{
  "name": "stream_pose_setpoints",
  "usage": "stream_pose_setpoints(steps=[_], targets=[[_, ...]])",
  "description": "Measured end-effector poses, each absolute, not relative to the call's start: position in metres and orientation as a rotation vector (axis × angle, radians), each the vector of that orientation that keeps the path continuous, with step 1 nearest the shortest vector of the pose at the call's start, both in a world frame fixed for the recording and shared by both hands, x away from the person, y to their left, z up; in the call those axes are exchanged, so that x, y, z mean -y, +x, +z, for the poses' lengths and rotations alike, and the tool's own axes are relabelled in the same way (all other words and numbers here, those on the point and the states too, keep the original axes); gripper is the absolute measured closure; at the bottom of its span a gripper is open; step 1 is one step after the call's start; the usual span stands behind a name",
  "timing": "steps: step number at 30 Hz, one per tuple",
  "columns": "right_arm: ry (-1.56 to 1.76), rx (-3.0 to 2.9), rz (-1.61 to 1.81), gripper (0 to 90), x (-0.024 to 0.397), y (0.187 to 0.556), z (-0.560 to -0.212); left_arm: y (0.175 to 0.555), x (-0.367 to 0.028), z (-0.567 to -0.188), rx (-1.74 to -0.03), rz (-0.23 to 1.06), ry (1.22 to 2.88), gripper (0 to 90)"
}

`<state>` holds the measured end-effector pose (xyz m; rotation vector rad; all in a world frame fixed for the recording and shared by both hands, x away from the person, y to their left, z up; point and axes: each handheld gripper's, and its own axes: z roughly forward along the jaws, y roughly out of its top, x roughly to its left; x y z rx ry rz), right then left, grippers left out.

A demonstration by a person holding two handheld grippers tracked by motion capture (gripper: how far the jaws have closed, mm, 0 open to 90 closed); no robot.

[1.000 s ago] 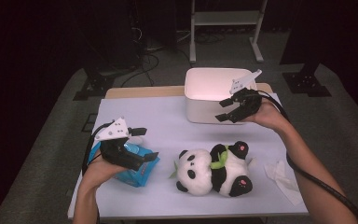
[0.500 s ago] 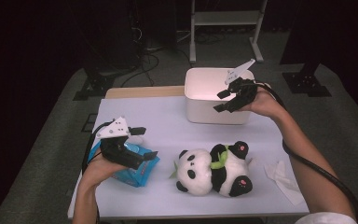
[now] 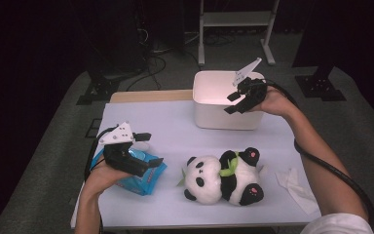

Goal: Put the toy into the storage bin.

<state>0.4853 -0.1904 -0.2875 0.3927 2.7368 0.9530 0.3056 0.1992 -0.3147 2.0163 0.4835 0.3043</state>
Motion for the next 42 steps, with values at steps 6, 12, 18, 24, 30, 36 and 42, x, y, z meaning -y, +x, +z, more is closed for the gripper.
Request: stream_pose_setpoints(steps=[6, 12, 18, 24, 30, 36, 42], targets=[[0.404, -2.755, 0.930, 45.1, 0.190, 0.491, -0.290, 0.305, -0.199, -0.314, -0.481, 0.303, 2.019, 8.4], [0.415, -2.764, 0.903, 46.6, 0.189, 0.498, -0.294, 0.305, -0.196, -0.316, -0.471, 0.277, 2.028, 8.4], [0.404, -2.776, 0.894, 50.3, 0.184, 0.505, -0.298, 0.304, -0.195, -0.314, -0.460, 0.278, 2.023, 8.4], [0.394, -2.805, 0.870, 56.4, 0.178, 0.512, -0.305, 0.305, -0.195, -0.315, -0.461, 0.268, 2.030, 8.4], [0.363, -2.828, 0.874, 69.5, 0.170, 0.518, -0.311, 0.305, -0.197, -0.314, -0.460, 0.267, 2.018, 8.4], [0.336, -2.856, 0.848, 83.9, 0.162, 0.521, -0.314, 0.305, -0.199, -0.314, -0.470, 0.269, 2.016, 8.0], [0.328, -2.876, 0.892, 85.1, 0.165, 0.522, -0.316, 0.305, -0.201, -0.314, -0.477, 0.273, 2.018, 8.0]])
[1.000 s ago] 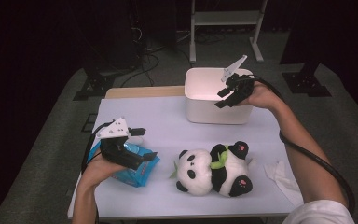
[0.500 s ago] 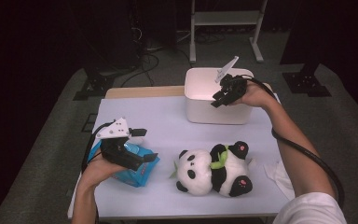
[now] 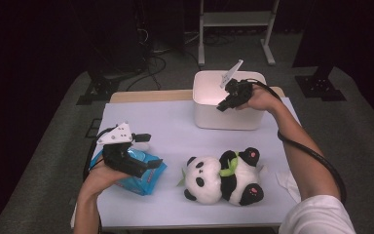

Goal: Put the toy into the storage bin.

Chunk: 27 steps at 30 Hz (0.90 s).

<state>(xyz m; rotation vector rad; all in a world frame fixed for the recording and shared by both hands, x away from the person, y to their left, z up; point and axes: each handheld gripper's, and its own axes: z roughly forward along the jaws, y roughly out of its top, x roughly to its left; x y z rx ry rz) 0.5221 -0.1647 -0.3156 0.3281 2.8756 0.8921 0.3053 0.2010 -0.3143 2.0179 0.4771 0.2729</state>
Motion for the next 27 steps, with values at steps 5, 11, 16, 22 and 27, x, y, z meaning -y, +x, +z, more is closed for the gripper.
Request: stream_pose_setpoints(steps=[5, 11, 16, 22, 27], targets=[[0.312, -2.891, 0.893, 85.4, 0.165, 0.517, -0.317, 0.305, -0.199, -0.315, -0.478, 0.266, 2.019, 8.0], [0.303, -2.903, 0.922, 85.7, 0.166, 0.510, -0.316, 0.304, -0.196, -0.315, -0.473, 0.266, 2.024, 8.0], [0.267, -2.918, 0.927, 87.0, 0.162, 0.501, -0.315, 0.303, -0.194, -0.316, -0.466, 0.263, 2.030, 8.0], [0.222, -2.937, 0.917, 87.1, 0.155, 0.487, -0.315, 0.302, -0.188, -0.316, -0.450, 0.266, 2.038, 8.0], [0.202, -2.940, 0.928, 87.1, 0.153, 0.472, -0.315, 0.300, -0.182, -0.316, -0.428, 0.258, 2.046, 8.0]])
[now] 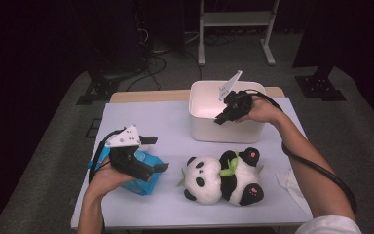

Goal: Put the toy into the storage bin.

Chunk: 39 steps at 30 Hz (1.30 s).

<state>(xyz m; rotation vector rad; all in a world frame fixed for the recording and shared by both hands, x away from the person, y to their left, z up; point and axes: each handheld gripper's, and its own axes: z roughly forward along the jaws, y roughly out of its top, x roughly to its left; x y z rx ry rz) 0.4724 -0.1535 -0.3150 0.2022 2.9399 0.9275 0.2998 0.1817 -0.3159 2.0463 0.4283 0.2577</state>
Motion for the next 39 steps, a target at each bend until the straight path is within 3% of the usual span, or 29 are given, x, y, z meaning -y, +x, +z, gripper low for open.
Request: stream_pose_setpoints(steps=[14, 39], targets=[[0.121, -2.962, 0.933, 87.1, 0.144, 0.440, -0.315, 0.298, -0.172, -0.316, -0.403, 0.258, 2.067, 8.0], [0.101, -2.988, 0.949, 86.1, 0.138, 0.424, -0.316, 0.297, -0.172, -0.317, -0.402, 0.253, 2.070, 8.0]])
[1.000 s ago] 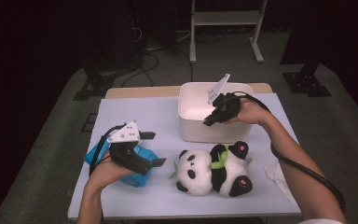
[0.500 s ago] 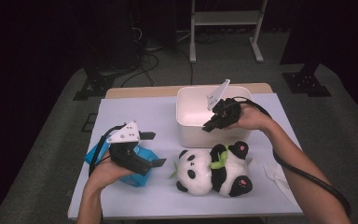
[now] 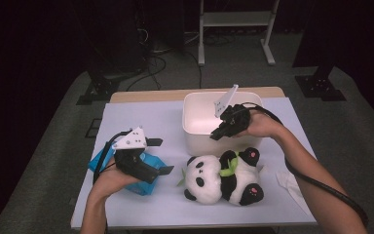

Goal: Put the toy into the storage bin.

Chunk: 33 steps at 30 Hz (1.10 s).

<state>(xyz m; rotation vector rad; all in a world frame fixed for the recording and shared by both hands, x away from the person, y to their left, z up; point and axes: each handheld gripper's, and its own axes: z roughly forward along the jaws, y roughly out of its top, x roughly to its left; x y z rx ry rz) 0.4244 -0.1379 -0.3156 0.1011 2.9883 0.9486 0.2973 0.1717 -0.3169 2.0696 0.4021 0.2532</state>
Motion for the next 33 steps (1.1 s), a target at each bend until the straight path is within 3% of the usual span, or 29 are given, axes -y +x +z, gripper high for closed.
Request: stream_pose_setpoints(steps=[9, 18, 33], targets=[[0.164, -2.962, 0.996, 78.9, 0.146, 0.423, -0.308, 0.297, -0.172, -0.317, -0.400, 0.255, 2.072, 8.0], [0.240, -2.905, 1.026, 65.8, 0.161, 0.416, -0.298, 0.298, -0.172, -0.319, -0.411, 0.250, 2.076, 8.0], [0.237, -2.908, 1.045, 60.3, 0.197, 0.364, -0.293, 0.300, -0.168, -0.323, -0.413, 0.237, 2.097, 8.0]])
